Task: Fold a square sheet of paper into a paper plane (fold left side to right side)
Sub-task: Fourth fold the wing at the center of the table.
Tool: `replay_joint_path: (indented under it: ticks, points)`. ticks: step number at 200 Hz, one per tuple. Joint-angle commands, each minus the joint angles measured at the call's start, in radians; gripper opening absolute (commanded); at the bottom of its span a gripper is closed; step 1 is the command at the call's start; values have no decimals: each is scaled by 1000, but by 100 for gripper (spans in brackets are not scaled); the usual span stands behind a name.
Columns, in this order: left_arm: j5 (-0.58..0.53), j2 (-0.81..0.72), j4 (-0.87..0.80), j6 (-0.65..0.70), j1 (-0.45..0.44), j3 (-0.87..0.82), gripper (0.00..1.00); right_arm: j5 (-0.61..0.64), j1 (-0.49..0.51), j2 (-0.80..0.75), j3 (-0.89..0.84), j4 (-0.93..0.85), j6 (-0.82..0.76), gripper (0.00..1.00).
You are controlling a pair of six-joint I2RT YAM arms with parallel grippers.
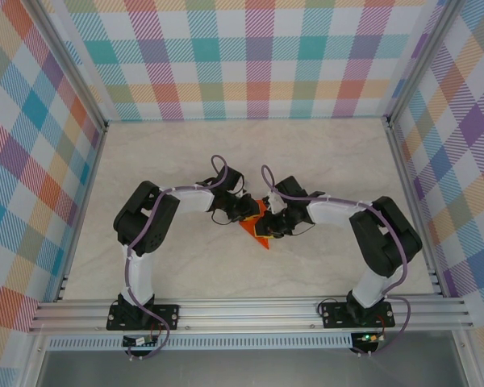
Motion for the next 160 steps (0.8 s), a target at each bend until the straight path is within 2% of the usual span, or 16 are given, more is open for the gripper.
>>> replay_joint_path:
  ticks: [1,160]
  points:
    - [-52,26,-128,11,-18,-29,18,16,3,24,-15,-25,-20,21]
    - [-57,24,-134,14,-16,-29,17,91,30,52,-17,-88,-45,19]
